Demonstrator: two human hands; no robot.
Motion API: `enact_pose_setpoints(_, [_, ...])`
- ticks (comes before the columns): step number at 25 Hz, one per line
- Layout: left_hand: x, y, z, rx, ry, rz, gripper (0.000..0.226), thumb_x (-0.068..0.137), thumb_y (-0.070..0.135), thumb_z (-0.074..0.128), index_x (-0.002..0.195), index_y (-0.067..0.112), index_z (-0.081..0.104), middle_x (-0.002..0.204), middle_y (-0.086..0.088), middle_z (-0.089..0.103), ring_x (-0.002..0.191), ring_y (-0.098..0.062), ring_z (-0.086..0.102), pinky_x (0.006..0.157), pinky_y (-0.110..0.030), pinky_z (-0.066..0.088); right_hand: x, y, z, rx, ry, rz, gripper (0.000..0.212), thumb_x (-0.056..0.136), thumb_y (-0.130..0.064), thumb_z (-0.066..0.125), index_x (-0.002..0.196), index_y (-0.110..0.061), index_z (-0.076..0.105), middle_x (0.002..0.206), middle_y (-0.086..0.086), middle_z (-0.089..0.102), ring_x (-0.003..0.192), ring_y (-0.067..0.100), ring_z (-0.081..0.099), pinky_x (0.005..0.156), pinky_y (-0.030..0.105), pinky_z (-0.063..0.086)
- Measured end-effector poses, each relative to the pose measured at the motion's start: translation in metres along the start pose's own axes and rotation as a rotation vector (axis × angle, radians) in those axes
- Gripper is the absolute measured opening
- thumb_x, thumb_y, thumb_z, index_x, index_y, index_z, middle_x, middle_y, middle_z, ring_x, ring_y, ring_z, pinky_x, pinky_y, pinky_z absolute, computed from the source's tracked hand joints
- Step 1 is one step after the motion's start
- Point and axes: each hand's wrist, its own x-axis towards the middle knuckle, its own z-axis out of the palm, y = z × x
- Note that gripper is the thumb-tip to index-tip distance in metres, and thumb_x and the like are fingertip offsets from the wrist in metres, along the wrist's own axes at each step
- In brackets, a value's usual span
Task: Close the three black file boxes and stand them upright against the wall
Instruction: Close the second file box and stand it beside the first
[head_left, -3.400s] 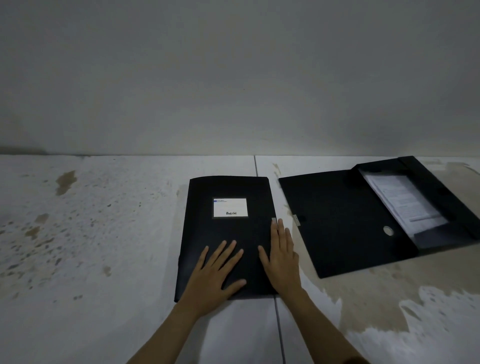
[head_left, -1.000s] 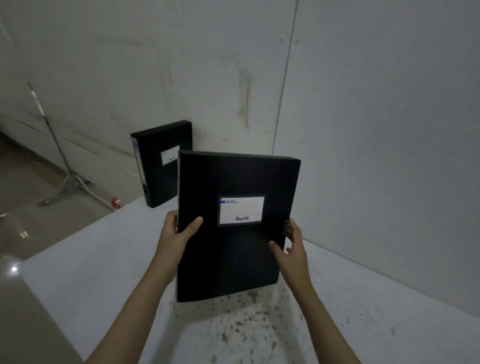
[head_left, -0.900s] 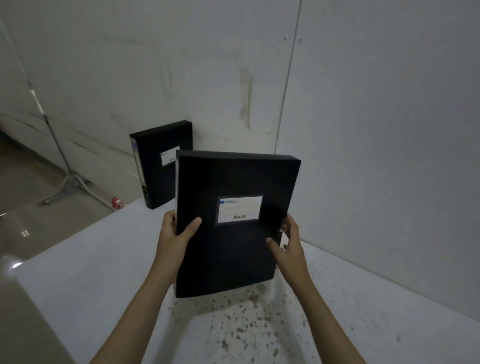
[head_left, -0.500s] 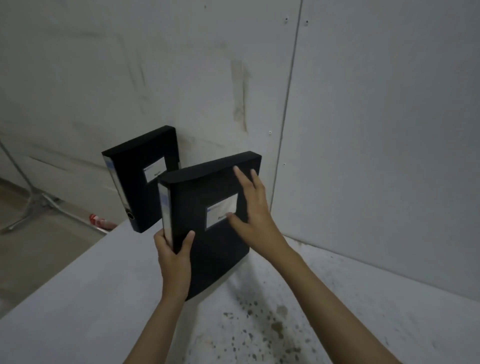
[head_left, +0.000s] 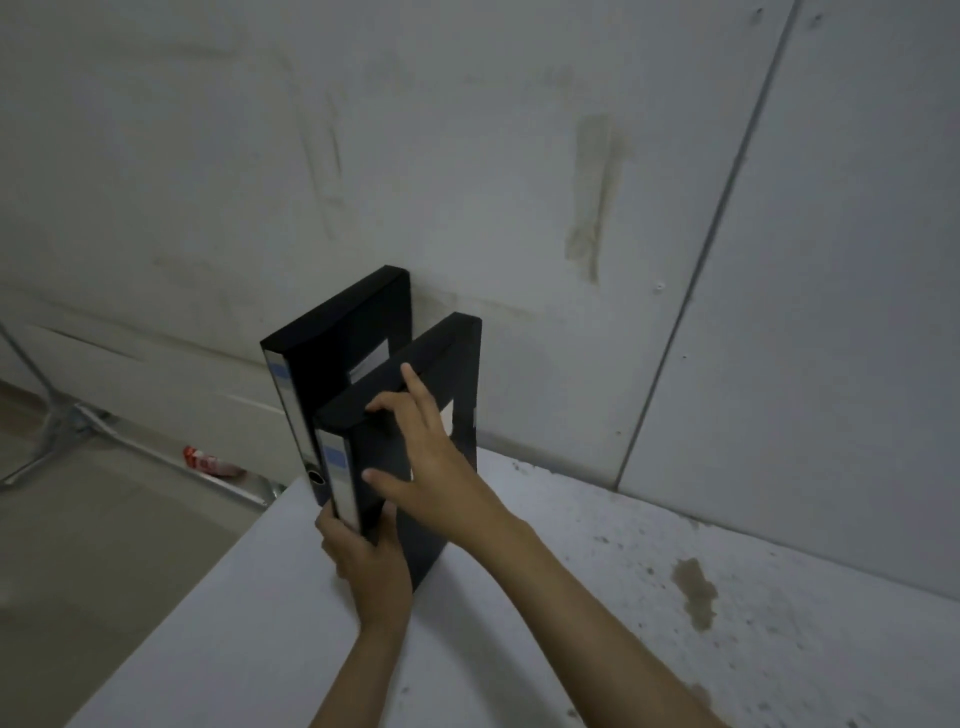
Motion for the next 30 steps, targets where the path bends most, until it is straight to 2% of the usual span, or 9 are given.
enact_pose_setpoints(3, [0.024, -0.010, 0.002, 0.067, 0.023, 0.020, 0.051, 0.086, -0.001, 0.055, 0.132, 0.000, 0.033, 0.130, -0.025, 0.041, 0.119, -0.040, 0.042, 0.097, -0.052, 0.043, 0.014, 0.004, 0.017, -0.009, -0.024, -0.026, 0.051, 0.083, -0.011, 0.063, 0.126, -0.020, 0.036, 0.157, -0.006, -0.011, 0.140, 0.013, 0.020, 0.096, 0.024, 0.039])
enact_pose_setpoints(8, [0.053, -0.007, 0.013, 0.059, 0.053, -0.059, 0.062, 0.083, -0.001, 0.058, 0.137, 0.001, 0.028, 0.139, -0.026, 0.030, 0.127, -0.039, 0.035, 0.101, -0.052, 0.039, 0.046, 0.015, 0.031, 0.114, -0.031, 0.000, 0.044, 0.084, -0.007, 0.061, 0.122, -0.015, 0.040, 0.158, -0.006, -0.006, 0.130, -0.012, 0.009, 0.088, -0.012, 0.015])
enact_pose_setpoints(12, [0.077, -0.012, 0.019, -0.018, 0.004, 0.025, 0.076, 0.080, -0.005, 0.061, 0.143, 0.005, 0.019, 0.148, -0.022, 0.021, 0.137, -0.035, 0.027, 0.108, -0.056, 0.036, 0.070, 0.028, 0.031, 0.089, 0.000, -0.017, 0.041, 0.084, -0.006, 0.059, 0.121, -0.015, 0.042, 0.158, 0.000, 0.000, 0.126, -0.025, 0.004, 0.088, -0.013, 0.013])
enact_pose_setpoints(16, [0.092, -0.003, 0.027, -0.022, -0.051, -0.051, 0.091, 0.084, 0.004, 0.061, 0.148, 0.020, -0.002, 0.159, -0.012, -0.002, 0.147, -0.028, 0.005, 0.117, -0.047, 0.018, 0.088, 0.038, 0.027, 0.068, 0.005, -0.018, 0.043, 0.085, -0.005, 0.057, 0.123, -0.018, 0.042, 0.159, 0.000, 0.001, 0.133, -0.008, 0.009, 0.088, -0.012, 0.015])
enact_pose_setpoints(19, [0.100, 0.002, 0.032, 0.043, -0.061, -0.073, 0.096, 0.085, 0.015, 0.062, 0.147, 0.021, -0.012, 0.159, -0.013, -0.012, 0.147, -0.028, -0.005, 0.117, -0.044, 0.008, 0.100, 0.042, 0.022, 0.025, -0.035, -0.022, 0.046, 0.085, -0.003, 0.055, 0.124, -0.022, 0.041, 0.159, -0.003, 0.001, 0.136, -0.001, 0.020, 0.086, 0.009, 0.036])
enact_pose_setpoints(22, [0.107, 0.001, 0.039, 0.087, -0.107, -0.068, 0.098, 0.084, 0.018, 0.063, 0.146, 0.020, -0.014, 0.157, -0.013, -0.019, 0.146, -0.029, -0.014, 0.117, -0.048, 0.003, 0.108, 0.047, 0.015, -0.048, -0.054, -0.023, 0.051, 0.084, -0.001, 0.053, 0.126, -0.026, 0.038, 0.158, -0.005, 0.001, 0.105, 0.006, 0.053, 0.061, 0.011, 0.038])
enact_pose_setpoints(24, [0.110, 0.000, 0.044, 0.099, -0.119, -0.069, 0.098, 0.085, 0.020, 0.062, 0.146, 0.020, -0.014, 0.157, -0.013, -0.021, 0.145, -0.031, -0.016, 0.116, -0.051, 0.001, 0.111, 0.051, 0.010, -0.085, -0.071, -0.020, 0.058, 0.084, 0.000, 0.052, 0.131, -0.029, 0.032, 0.159, -0.004, 0.003, 0.088, -0.005, 0.049, 0.067, 0.020, 0.044])
enact_pose_setpoints(26, [0.111, -0.002, 0.046, 0.096, -0.102, -0.055, 0.097, 0.084, 0.018, 0.063, 0.147, 0.019, -0.012, 0.156, -0.016, -0.021, 0.145, -0.032, -0.016, 0.116, -0.051, 0.001, 0.114, 0.054, 0.008, -0.117, -0.097, -0.025, 0.063, 0.084, 0.000, 0.052, 0.133, -0.032, 0.028, 0.159, -0.003, 0.004, 0.091, -0.009, 0.050, 0.076, 0.032, 0.050])
enact_pose_setpoints(30, [0.111, -0.001, 0.047, 0.102, -0.048, -0.054, 0.095, 0.081, 0.016, 0.067, 0.148, 0.015, -0.001, 0.157, -0.019, -0.009, 0.146, -0.033, -0.006, 0.117, -0.050, 0.002, 0.114, 0.049, 0.008, -0.107, -0.119, -0.013, 0.066, 0.083, 0.001, 0.054, 0.134, -0.032, 0.027, 0.158, -0.006, -0.007, 0.075, -0.004, 0.051, 0.056, 0.023, 0.047])
